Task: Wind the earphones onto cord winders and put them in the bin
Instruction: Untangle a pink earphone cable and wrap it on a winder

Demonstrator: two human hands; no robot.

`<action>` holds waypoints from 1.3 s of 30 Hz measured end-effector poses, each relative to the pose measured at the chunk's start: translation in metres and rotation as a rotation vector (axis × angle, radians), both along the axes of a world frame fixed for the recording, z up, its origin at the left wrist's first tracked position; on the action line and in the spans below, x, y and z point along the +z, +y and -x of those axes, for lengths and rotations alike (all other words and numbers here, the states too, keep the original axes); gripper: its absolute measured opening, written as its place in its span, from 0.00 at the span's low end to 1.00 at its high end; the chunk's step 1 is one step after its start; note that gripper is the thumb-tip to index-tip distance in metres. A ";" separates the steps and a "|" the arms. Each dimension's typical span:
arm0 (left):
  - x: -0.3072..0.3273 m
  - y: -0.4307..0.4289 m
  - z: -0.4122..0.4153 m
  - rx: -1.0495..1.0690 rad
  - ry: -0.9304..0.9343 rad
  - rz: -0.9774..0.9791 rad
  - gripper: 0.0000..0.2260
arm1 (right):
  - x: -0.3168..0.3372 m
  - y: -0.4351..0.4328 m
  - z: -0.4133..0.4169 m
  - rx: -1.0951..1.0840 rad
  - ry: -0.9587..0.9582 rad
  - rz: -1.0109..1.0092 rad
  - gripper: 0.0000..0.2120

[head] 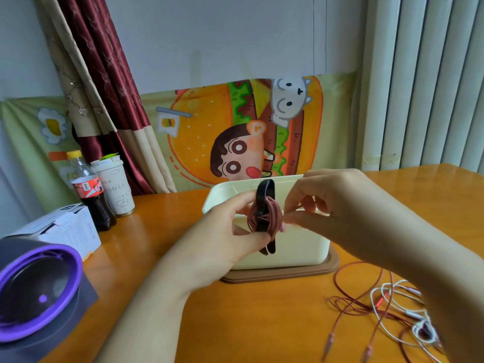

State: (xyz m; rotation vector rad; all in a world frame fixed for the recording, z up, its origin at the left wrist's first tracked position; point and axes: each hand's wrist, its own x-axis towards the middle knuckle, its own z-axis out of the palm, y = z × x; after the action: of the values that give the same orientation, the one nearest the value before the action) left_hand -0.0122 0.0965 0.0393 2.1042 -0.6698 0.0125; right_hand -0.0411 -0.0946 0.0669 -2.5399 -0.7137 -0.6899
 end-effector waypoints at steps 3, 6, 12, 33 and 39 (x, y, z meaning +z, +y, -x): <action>0.000 0.001 0.001 -0.091 0.008 -0.095 0.18 | 0.000 -0.006 -0.002 0.003 0.020 -0.023 0.01; -0.001 0.005 0.000 -0.134 0.017 -0.152 0.20 | 0.000 -0.008 -0.003 0.005 0.035 -0.038 0.05; -0.002 0.010 0.001 -0.174 0.064 -0.211 0.28 | -0.003 -0.021 -0.010 -0.009 0.048 -0.170 0.05; -0.002 0.000 -0.007 -0.204 0.202 0.651 0.24 | -0.039 0.018 -0.028 0.114 0.281 -0.369 0.13; -0.003 -0.001 -0.011 -0.078 0.208 0.816 0.22 | -0.035 0.023 -0.023 0.026 0.239 -0.105 0.12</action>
State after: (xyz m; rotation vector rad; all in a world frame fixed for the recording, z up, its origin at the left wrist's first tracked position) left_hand -0.0007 0.0951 0.0360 1.2732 -0.5023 0.0191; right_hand -0.0184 -0.0712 0.0317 -2.4577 -0.6101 -0.3950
